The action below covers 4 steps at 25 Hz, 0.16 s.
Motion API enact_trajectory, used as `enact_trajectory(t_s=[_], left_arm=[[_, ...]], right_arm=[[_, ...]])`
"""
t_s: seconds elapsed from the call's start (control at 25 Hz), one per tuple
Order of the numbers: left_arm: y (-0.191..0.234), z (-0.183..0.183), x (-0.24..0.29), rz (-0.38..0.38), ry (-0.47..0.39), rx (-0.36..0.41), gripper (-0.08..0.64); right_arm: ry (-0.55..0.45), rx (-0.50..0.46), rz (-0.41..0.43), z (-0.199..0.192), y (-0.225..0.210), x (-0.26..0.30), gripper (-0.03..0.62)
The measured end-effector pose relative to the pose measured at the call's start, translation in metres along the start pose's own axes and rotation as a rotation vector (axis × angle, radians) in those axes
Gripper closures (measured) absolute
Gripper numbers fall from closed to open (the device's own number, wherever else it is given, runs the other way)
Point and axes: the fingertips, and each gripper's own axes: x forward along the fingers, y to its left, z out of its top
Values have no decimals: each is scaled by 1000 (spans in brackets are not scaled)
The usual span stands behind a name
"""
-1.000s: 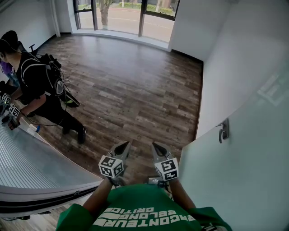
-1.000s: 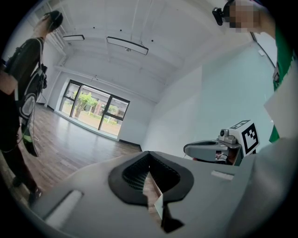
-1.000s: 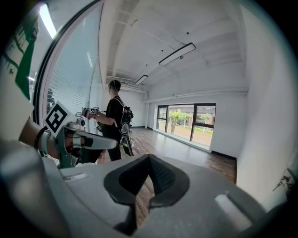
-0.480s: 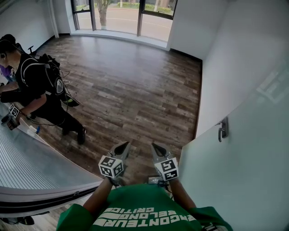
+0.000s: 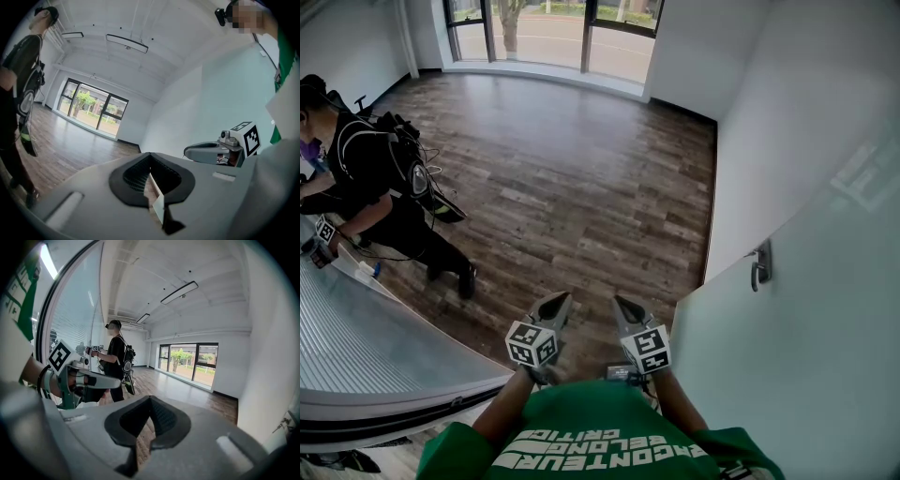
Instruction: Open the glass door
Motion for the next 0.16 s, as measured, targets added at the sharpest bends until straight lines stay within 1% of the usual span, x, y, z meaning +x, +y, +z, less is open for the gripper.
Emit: enact_trajectory(t_s=[0.16], left_arm=[[-5,1,2,-5,1,5,543]], right_arm=[[5,-1,2,-2,-2,-2,600]])
